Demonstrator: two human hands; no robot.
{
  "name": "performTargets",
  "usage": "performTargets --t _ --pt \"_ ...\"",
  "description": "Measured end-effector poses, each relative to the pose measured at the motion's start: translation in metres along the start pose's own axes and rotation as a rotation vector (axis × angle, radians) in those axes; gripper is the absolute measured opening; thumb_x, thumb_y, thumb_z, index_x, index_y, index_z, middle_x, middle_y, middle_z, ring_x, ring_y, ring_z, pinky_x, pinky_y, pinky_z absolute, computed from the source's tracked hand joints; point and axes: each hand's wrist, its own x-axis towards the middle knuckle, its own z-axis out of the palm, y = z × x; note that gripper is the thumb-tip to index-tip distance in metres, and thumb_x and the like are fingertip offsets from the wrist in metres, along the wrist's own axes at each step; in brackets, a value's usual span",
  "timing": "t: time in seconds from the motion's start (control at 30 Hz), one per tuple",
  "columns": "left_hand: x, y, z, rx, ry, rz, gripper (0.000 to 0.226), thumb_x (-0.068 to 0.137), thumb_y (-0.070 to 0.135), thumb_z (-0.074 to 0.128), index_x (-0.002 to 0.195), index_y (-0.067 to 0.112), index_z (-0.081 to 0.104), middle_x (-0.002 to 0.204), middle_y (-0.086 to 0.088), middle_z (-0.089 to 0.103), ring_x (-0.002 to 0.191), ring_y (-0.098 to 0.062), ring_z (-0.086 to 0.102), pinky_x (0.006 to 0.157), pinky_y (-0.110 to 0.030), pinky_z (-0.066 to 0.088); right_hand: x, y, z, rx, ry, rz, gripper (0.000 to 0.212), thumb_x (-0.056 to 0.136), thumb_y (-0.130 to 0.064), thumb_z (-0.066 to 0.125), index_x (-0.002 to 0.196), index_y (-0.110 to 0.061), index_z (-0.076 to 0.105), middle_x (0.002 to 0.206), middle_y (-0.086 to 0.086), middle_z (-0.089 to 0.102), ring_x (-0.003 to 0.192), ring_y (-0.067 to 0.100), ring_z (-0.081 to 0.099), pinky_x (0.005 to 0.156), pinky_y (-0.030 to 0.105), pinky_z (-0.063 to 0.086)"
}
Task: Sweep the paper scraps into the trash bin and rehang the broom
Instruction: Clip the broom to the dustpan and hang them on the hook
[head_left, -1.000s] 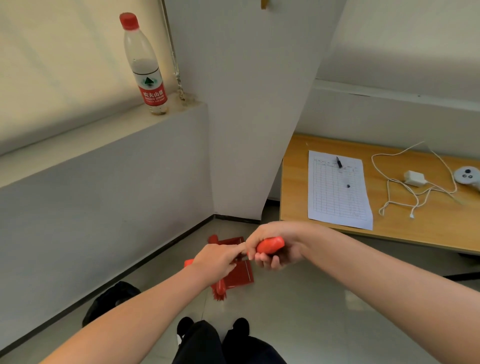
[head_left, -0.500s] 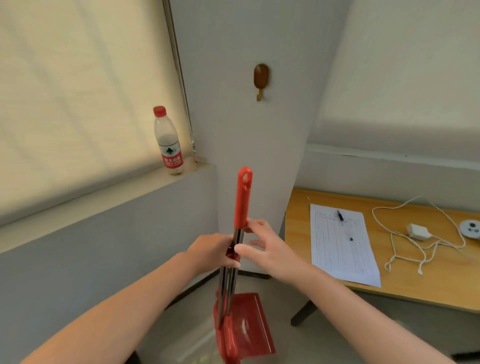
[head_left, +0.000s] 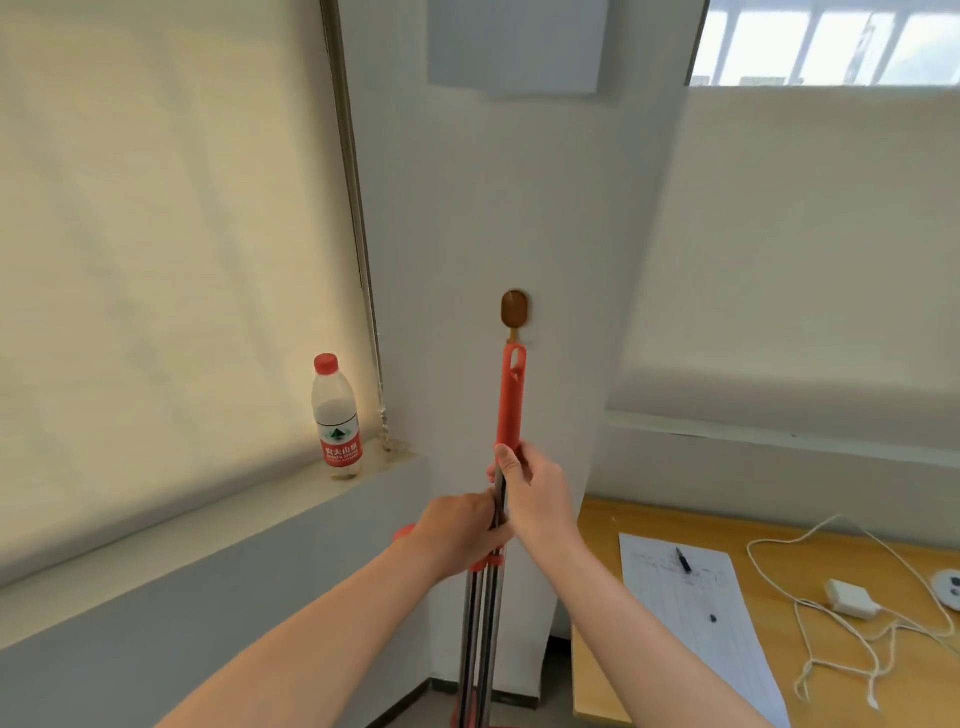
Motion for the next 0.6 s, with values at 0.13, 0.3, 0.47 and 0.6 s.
performTargets --t 0.13,0.3,0.47,0.6 --pt "0.036 -0.015 0.001 -0.143 -0.090 -0.011 0.036 0.099 0.034 0.041 0.124 0.009 0.048 0.100 -0.007 0.070 0.089 -0.027 0.070 0.074 -0.034 0.050 0.042 0.003 0.013 -0.036 -0.012 0.082 0.017 0.098 -0.034 0.047 0.088 -0.027 0.057 0.088 0.004 0.067 0.087 0.019 0.065 0.083 0.033 0.053" --pt "0.075 -0.028 0.011 -0.228 -0.124 -0.016 0.034 0.100 0.032 0.040 0.125 0.010 0.046 0.082 0.003 0.059 0.071 -0.018 0.058 0.067 -0.027 0.043 0.084 0.015 0.030 -0.034 0.045 0.163 0.020 0.101 -0.030 0.041 0.087 -0.029 0.054 0.085 0.003 0.063 0.079 0.016 0.060 0.079 0.032 0.053" --pt "0.101 -0.039 0.020 -0.221 -0.153 0.035 0.034 0.102 0.033 0.037 0.129 0.013 0.044 0.075 0.009 0.053 0.062 -0.009 0.056 0.061 -0.023 0.043 0.107 0.030 0.041 -0.045 0.098 0.208 0.018 0.100 -0.033 0.042 0.090 -0.029 0.057 0.082 0.000 0.062 0.082 0.017 0.063 0.088 0.041 0.055" --pt "0.111 -0.044 0.028 -0.267 -0.206 0.037 0.032 0.103 0.035 0.040 0.128 0.016 0.046 0.079 0.008 0.058 0.065 -0.007 0.059 0.060 -0.019 0.046 0.114 0.042 0.041 -0.043 0.141 0.235 0.017 0.100 -0.034 0.042 0.091 -0.029 0.056 0.084 0.001 0.062 0.084 0.019 0.063 0.087 0.041 0.055"
